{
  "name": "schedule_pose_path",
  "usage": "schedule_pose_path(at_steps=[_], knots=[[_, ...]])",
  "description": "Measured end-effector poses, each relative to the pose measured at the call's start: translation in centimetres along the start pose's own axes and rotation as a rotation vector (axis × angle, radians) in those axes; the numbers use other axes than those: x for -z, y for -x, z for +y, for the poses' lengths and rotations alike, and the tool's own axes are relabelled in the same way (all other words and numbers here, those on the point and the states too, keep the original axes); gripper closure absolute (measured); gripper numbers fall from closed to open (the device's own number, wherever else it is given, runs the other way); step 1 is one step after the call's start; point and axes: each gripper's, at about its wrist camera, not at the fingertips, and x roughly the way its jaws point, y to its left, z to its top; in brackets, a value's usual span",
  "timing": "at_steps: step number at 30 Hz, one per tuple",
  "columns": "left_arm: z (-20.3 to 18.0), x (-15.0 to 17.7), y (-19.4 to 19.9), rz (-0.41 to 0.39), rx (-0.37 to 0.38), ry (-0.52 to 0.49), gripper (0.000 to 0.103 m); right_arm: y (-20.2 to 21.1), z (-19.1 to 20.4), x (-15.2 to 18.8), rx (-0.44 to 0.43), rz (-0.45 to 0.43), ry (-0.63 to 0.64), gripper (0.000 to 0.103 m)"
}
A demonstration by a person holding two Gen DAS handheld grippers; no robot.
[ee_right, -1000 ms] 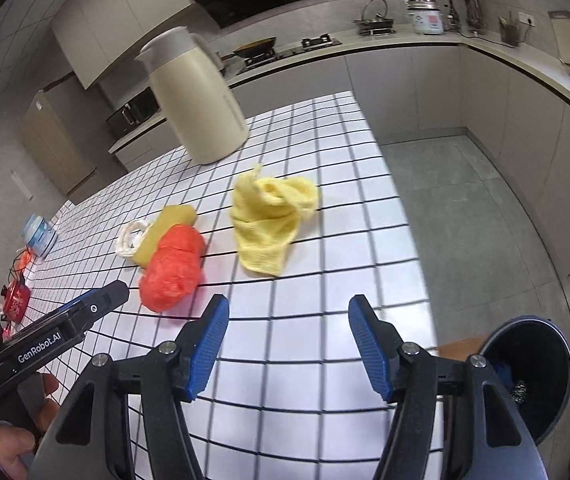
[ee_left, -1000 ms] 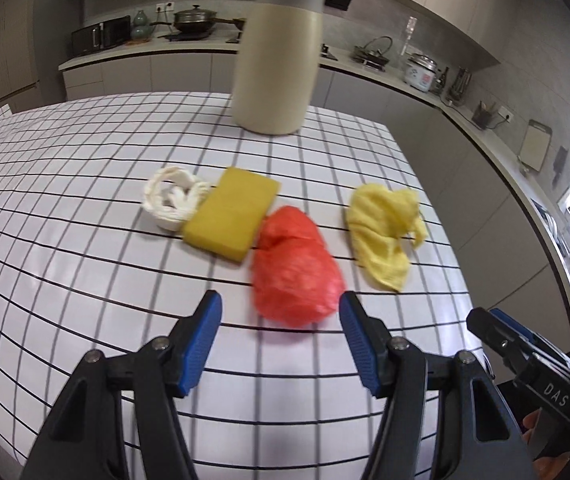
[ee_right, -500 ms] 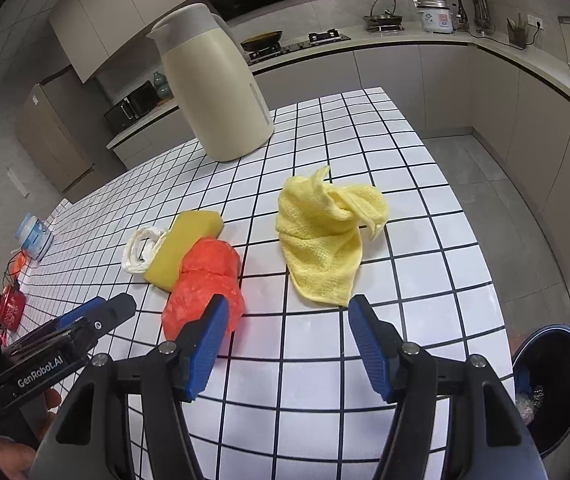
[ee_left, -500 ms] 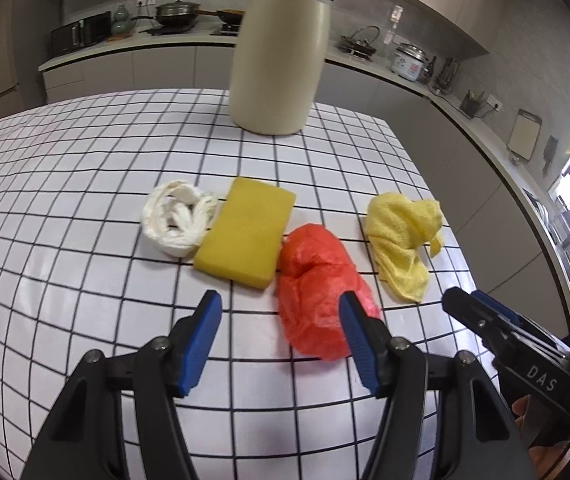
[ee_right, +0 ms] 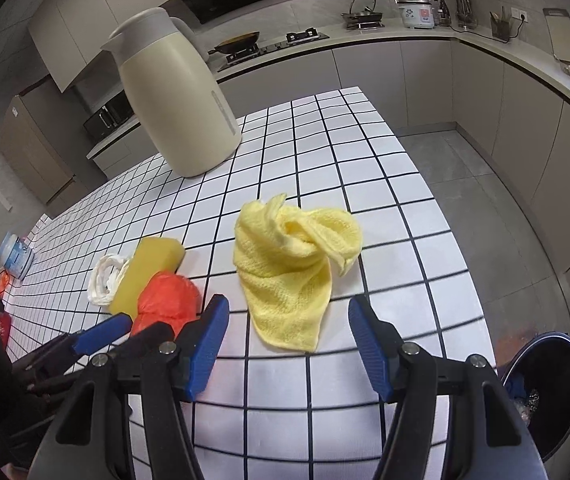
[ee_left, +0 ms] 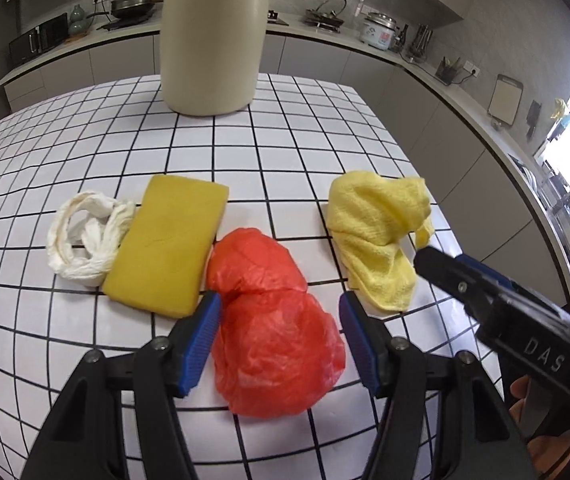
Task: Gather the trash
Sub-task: 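Grasp the red plastic bag with the left tool while the right tool grasps the yellow cloth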
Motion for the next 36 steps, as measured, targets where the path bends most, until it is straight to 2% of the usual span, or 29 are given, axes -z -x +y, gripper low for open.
schedule_pose_path(at_steps=[5,7,10,13,17,18,21,27,36], knots=[[0.3,-0.2,-1.4,0.021,0.008,-0.004,0.041,-1.8,0.3,-1.4,0.001,0.001,0.021,0.039],[0.6,-0.2,-1.7,0.028,0.015,0.005,0.05,-2.8,0.6,-1.9,0.012,0.007,0.036,0.038],[1.0,-0.3,-2.0,0.027,0.023,0.01,0.059,-3.9,0.6,-2.3,0.026,0.004,0.042,0.038],[1.1,-0.5,-2.0,0.011,0.02,0.011,0.062,-5.2,0.4,-2.3,0.026,0.029,0.042,0.038],[0.9,-1.0,-2.3,0.004,0.027,0.006,0.064,-5.9,0.4,-2.3,0.007,0.015,0.052,0.038],[0.8,-1.1,-2.4,0.0,0.031,0.007,0.065,-6.0,0.5,-2.3,0.011,0.009,0.059,0.04],[0.6,-1.2,-2.6,-0.009,0.027,0.01,0.065,-6.9,0.5,-2.1,-0.005,0.039,0.071,0.058],[0.4,-1.4,-2.6,-0.012,0.029,0.017,0.066,-6.5,0.7,-1.6,-0.01,0.033,0.096,0.075],[-1.5,-0.4,-0.6,-0.054,0.039,-0.008,0.066,-3.1,-0.6,0.1,-0.028,0.002,0.068,0.076]])
